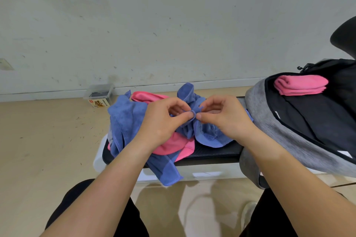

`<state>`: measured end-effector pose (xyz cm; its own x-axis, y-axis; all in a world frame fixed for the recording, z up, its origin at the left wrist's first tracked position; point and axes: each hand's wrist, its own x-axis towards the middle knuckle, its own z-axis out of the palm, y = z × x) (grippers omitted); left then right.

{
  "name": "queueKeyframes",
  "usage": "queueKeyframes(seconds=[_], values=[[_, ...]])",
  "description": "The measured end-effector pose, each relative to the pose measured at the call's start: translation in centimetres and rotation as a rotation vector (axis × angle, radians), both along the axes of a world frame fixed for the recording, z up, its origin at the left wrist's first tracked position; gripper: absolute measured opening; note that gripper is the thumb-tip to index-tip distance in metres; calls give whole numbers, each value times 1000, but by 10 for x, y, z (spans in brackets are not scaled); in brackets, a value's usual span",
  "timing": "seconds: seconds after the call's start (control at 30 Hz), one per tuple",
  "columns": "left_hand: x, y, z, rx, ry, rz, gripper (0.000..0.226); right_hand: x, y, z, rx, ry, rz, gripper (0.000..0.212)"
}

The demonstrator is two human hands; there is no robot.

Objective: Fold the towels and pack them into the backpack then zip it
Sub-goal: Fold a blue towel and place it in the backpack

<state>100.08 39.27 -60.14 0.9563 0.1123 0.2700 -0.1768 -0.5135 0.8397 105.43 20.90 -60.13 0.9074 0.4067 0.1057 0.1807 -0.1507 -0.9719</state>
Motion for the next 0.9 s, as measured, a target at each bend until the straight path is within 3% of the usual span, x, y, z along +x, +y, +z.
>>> queueKeyframes(seconds=[0.77, 0.9], values=[[-1, -2, -4, -55, 45, -70, 5, 0, -6, -1, 68, 64, 221, 6], [4, -1, -7, 163, -50, -26, 7, 2, -4, 5, 45, 17, 107, 15]])
